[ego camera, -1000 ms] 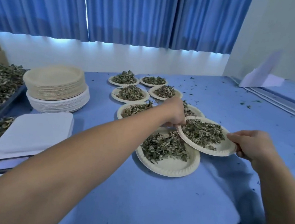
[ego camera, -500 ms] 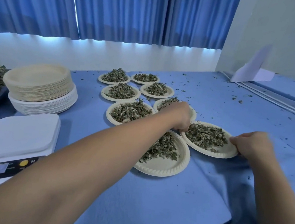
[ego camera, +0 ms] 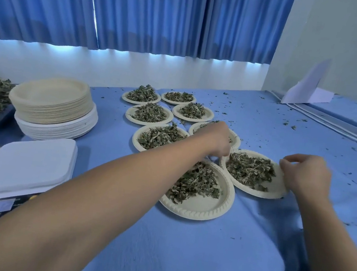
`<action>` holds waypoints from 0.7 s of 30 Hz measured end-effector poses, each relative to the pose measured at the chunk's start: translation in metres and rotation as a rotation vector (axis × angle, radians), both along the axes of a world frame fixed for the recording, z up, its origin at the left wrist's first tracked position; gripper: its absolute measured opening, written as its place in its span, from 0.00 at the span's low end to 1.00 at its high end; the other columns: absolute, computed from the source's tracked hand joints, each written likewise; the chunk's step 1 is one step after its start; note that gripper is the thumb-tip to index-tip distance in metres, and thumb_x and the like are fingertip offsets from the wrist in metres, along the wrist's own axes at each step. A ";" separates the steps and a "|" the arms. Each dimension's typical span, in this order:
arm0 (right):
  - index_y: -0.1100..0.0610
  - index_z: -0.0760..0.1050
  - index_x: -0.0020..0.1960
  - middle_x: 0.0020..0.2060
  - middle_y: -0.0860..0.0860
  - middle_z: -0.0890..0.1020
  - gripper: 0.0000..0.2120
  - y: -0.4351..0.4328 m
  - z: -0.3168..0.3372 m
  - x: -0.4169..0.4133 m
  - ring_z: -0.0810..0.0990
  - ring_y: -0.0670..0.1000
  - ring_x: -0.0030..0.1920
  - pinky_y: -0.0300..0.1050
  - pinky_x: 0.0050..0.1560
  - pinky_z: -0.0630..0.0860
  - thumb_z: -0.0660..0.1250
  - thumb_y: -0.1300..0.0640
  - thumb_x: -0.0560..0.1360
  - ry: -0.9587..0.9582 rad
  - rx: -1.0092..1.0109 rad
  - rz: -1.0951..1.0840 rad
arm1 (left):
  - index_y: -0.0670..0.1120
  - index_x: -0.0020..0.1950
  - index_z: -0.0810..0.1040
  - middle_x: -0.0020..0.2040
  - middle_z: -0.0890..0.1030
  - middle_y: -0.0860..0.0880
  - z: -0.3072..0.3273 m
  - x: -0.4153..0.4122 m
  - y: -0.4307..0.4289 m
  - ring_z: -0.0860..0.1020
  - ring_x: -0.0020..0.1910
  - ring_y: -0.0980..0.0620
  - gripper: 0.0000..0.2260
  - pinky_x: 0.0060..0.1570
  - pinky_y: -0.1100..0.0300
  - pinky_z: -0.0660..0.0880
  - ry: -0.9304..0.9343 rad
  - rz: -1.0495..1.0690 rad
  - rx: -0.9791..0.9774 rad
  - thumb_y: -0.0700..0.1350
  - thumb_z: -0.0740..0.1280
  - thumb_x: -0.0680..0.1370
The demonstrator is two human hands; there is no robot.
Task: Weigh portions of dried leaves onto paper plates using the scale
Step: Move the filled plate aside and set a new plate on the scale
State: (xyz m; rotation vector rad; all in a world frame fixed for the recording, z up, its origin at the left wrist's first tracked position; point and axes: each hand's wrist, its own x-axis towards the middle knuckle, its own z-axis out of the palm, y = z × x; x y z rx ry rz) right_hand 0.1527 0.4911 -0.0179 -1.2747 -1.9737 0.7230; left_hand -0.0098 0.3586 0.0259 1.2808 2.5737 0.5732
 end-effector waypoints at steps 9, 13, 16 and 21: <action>0.56 0.84 0.38 0.24 0.52 0.82 0.06 -0.119 0.054 -0.097 0.75 0.39 0.20 0.33 0.24 0.71 0.72 0.62 0.74 -0.015 0.207 0.666 | 0.39 0.43 0.85 0.35 0.83 0.44 0.043 -0.038 -0.095 0.79 0.34 0.50 0.05 0.32 0.60 0.76 -0.046 0.003 0.186 0.33 0.69 0.74; 0.61 0.84 0.39 0.26 0.53 0.82 0.05 -0.185 0.067 -0.162 0.76 0.37 0.21 0.31 0.23 0.68 0.72 0.64 0.73 -0.078 0.297 0.874 | 0.41 0.37 0.82 0.37 0.83 0.39 0.053 -0.081 -0.170 0.79 0.33 0.50 0.11 0.28 0.63 0.74 -0.031 0.149 0.189 0.29 0.64 0.73; 0.63 0.83 0.41 0.28 0.52 0.82 0.05 -0.235 0.074 -0.210 0.80 0.39 0.25 0.41 0.32 0.78 0.71 0.63 0.74 -0.038 0.320 1.041 | 0.43 0.38 0.82 0.36 0.84 0.43 0.063 -0.118 -0.240 0.79 0.31 0.54 0.11 0.25 0.67 0.69 -0.049 0.247 0.209 0.32 0.64 0.75; 0.56 0.85 0.44 0.33 0.48 0.82 0.05 -0.310 0.088 -0.276 0.81 0.46 0.35 0.41 0.42 0.76 0.70 0.60 0.75 0.051 0.531 1.194 | 0.40 0.42 0.85 0.35 0.83 0.43 0.069 -0.167 -0.341 0.76 0.33 0.53 0.07 0.35 0.60 0.74 0.063 0.358 0.325 0.35 0.68 0.74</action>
